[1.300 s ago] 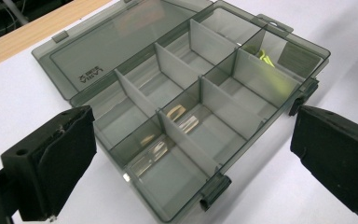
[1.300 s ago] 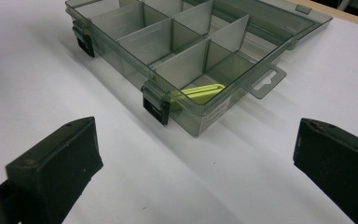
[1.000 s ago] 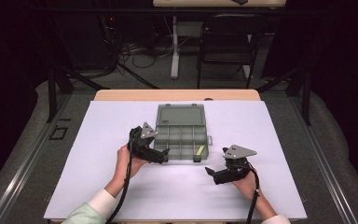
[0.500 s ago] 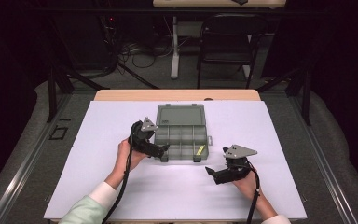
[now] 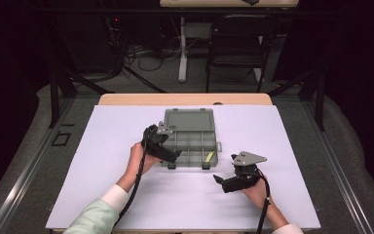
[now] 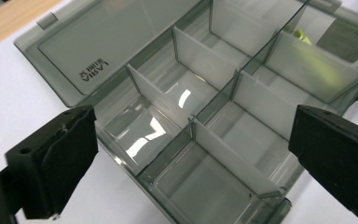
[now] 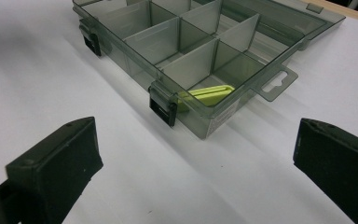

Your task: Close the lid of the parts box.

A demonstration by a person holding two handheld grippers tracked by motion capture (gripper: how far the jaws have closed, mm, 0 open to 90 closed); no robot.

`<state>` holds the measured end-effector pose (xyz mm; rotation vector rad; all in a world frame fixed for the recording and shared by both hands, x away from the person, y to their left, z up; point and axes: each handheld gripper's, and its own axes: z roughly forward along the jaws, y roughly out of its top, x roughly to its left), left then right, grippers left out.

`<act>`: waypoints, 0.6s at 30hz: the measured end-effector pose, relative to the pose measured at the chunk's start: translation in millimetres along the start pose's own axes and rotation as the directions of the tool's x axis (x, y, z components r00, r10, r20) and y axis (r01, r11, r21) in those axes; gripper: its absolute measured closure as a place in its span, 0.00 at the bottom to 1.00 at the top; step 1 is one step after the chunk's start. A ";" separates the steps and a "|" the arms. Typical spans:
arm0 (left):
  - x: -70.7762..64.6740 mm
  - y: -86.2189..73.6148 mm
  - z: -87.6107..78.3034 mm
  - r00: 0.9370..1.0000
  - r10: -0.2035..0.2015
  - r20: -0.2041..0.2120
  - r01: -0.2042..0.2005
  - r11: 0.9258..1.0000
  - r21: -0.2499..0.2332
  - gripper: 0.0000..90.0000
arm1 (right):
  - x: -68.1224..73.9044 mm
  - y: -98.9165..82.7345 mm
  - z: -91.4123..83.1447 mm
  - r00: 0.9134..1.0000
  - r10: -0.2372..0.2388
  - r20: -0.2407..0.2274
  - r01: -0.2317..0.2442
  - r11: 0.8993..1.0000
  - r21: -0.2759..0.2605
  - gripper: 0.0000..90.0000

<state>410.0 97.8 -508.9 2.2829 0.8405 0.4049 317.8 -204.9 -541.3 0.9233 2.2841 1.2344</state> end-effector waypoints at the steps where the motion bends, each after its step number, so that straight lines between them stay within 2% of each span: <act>1: 0.8 0.1 1.6 1.000 0.002 -0.001 -0.002 1.000 0.002 0.03 | 0.4 0.0 0.6 1.000 -0.001 0.002 0.001 1.000 0.001 0.00; 5: 1.9 1.7 7.2 1.000 -0.006 -0.001 0.006 1.000 0.008 0.08 | -0.1 -0.4 2.1 1.000 -0.004 -0.003 0.004 1.000 0.005 0.00; 9: 0.4 2.7 13.0 1.000 0.001 -0.012 -0.001 1.000 0.020 0.17 | -0.2 -0.6 2.6 1.000 -0.004 -0.006 0.004 1.000 0.012 0.00; 14: -2.3 2.9 17.9 0.999 0.011 -0.037 -0.010 1.000 0.007 0.26 | 0.4 -0.6 3.9 1.000 -0.004 -0.008 0.004 1.000 0.014 0.00; 18: -1.9 1.7 22.5 0.999 -0.005 -0.032 0.006 1.000 0.030 0.36 | 0.6 -0.6 4.2 1.000 -0.004 -0.009 0.004 1.000 0.013 0.00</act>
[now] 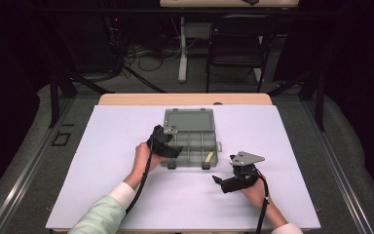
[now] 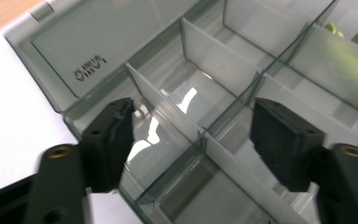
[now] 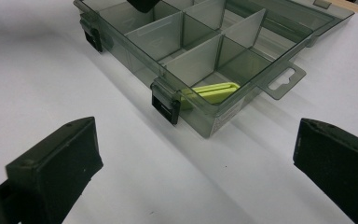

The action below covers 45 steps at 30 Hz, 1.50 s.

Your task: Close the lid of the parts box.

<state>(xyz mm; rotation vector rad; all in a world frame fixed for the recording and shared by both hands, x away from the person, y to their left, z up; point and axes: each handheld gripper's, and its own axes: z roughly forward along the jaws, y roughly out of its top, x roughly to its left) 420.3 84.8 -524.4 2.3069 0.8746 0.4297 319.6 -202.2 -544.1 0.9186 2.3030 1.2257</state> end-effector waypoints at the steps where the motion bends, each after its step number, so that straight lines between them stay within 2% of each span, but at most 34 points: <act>1: -0.2 -0.3 0.6 1.000 0.000 -0.004 0.000 1.000 0.004 0.37 | 0.2 0.2 0.2 1.000 -0.003 0.001 0.003 1.000 0.002 0.00; 5: 2.0 -2.6 3.8 0.999 -0.026 0.021 0.026 1.000 -0.004 0.48 | 1.2 0.3 -0.2 1.000 -0.004 0.000 0.004 1.000 0.003 0.00; 11: 3.0 -4.8 8.3 0.997 -0.049 0.059 0.049 0.999 0.003 0.54 | 2.2 1.0 -0.4 1.000 -0.009 -0.002 0.009 1.000 0.012 0.00; 14: 2.4 -6.6 9.3 0.997 -0.054 0.060 0.054 0.999 0.002 0.57 | 1.7 0.5 -0.1 1.000 -0.006 -0.003 0.006 1.000 0.001 0.00; 32: 0.4 -7.3 9.2 0.998 -0.035 0.048 0.035 0.999 0.000 0.60 | -1.1 3.0 1.5 1.000 0.000 0.014 0.000 1.000 -0.009 0.00; 45: -0.1 -6.8 9.5 0.999 -0.030 0.044 0.030 1.000 0.004 0.61 | -14.7 12.5 7.7 0.999 0.030 0.032 -0.030 1.000 0.004 0.00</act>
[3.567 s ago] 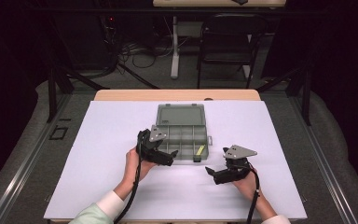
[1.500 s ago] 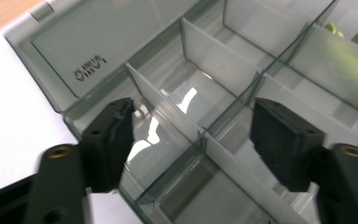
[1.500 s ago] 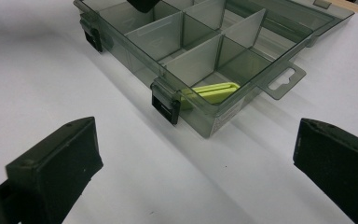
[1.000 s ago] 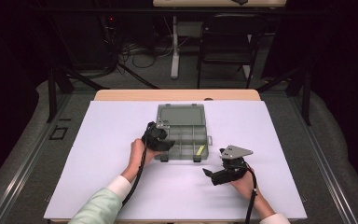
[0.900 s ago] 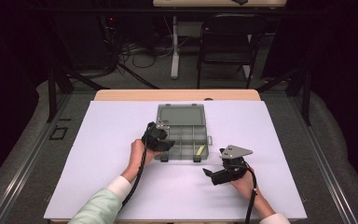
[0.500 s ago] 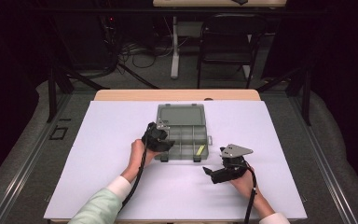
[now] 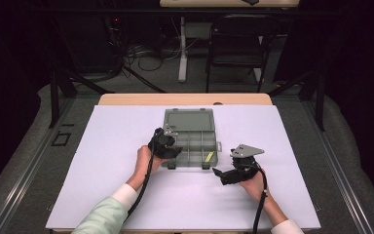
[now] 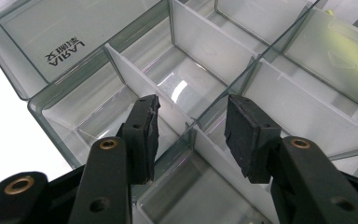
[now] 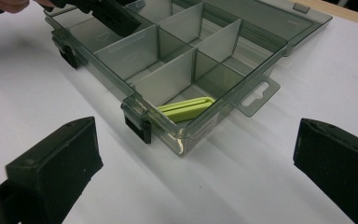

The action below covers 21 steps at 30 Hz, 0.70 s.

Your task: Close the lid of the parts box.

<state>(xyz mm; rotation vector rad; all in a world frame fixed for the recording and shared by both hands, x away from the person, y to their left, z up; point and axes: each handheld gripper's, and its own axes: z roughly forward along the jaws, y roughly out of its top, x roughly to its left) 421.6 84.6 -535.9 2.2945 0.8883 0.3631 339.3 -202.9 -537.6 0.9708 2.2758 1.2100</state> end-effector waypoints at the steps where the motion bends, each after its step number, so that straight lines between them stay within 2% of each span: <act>1: -0.1 0.5 0.1 1.000 0.007 -0.002 -0.007 1.000 0.003 0.61 | -1.4 1.4 0.9 1.000 0.007 -0.005 -0.007 1.000 0.001 0.00; 13: -0.6 0.1 0.2 1.000 0.005 -0.004 -0.005 1.000 0.001 0.61 | -22.7 18.7 10.1 1.000 0.011 0.027 -0.011 1.000 0.006 0.00; 21: -0.6 0.3 0.4 1.000 0.005 -0.004 -0.005 1.000 0.001 0.61 | -36.4 30.8 28.3 1.000 0.016 0.026 -0.017 0.999 0.042 0.00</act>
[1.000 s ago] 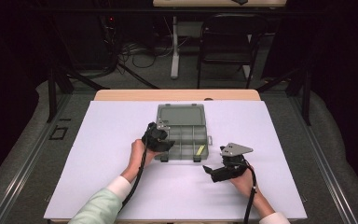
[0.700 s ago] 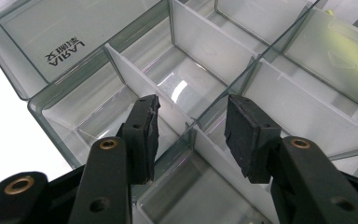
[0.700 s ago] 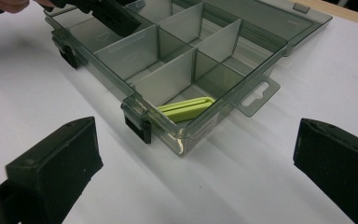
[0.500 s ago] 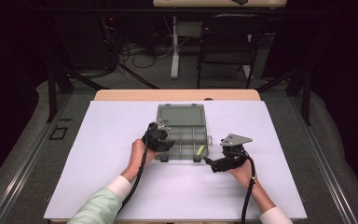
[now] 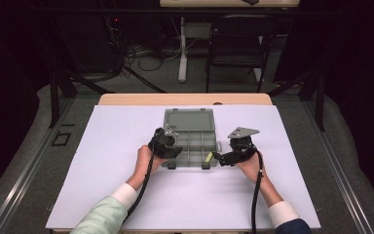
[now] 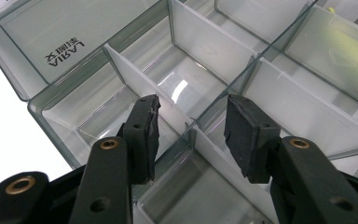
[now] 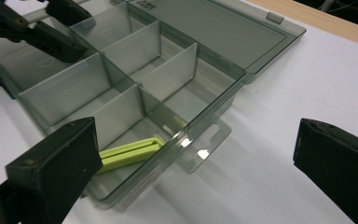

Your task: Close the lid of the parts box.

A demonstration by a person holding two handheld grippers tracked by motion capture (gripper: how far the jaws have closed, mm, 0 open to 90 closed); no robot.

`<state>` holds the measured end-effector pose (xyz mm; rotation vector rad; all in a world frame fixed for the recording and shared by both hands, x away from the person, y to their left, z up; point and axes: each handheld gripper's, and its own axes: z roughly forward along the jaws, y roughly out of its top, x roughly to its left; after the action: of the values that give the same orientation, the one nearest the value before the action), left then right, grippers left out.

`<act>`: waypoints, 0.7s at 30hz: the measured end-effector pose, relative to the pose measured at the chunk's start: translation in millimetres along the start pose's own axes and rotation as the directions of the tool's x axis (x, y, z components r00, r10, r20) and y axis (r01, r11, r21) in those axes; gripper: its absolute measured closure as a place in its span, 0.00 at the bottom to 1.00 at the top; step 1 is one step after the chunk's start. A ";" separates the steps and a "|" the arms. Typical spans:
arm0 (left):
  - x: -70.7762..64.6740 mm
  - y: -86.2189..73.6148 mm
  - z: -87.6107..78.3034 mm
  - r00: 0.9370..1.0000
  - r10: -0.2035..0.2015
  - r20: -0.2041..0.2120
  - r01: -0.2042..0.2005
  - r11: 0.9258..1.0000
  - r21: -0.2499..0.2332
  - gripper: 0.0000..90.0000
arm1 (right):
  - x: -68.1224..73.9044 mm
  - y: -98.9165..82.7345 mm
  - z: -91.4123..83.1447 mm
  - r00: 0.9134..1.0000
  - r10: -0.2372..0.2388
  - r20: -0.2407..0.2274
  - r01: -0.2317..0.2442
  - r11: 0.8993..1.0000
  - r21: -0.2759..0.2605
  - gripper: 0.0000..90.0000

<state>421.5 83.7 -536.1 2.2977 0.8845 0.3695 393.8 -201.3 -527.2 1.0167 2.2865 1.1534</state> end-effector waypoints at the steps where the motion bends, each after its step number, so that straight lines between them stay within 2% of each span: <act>1: 0.1 -0.1 0.0 1.000 -0.001 0.001 0.001 1.000 -0.001 0.61 | -0.7 1.7 1.8 1.000 -0.008 0.013 0.008 1.000 0.003 0.00; 10: 0.1 -0.5 -0.2 1.000 0.000 0.000 0.000 1.000 -0.002 0.61 | -17.1 16.1 13.7 1.000 -0.005 0.030 0.005 1.000 0.005 0.00; 15: 0.2 -0.5 -0.2 1.000 0.001 0.001 -0.001 1.000 -0.001 0.61 | -28.2 22.3 20.2 1.000 0.005 0.026 -0.006 1.000 0.027 0.00; 18: -0.1 -0.5 0.0 1.000 -0.002 0.001 0.002 1.000 -0.004 0.61 | -32.0 24.9 24.1 0.999 0.001 0.042 -0.002 1.000 0.027 0.00; 19: 0.1 -0.6 0.0 1.000 -0.001 0.001 0.001 1.000 -0.004 0.61 | -32.9 25.2 25.7 0.999 -0.010 0.049 0.008 1.000 0.029 0.02; 20: 0.1 -0.5 -0.1 1.000 -0.001 0.001 0.001 1.000 -0.004 0.61 | -34.9 25.7 27.7 0.999 -0.002 0.034 0.000 0.999 0.038 0.03; 21: 0.1 -0.5 -0.1 1.000 -0.002 0.001 0.002 1.000 -0.003 0.61 | -36.5 26.1 29.2 0.999 0.004 0.039 -0.005 0.999 0.035 0.05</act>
<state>421.3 84.1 -536.3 2.2940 0.8851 0.3686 447.2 -202.7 -522.7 1.0490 2.2822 1.0893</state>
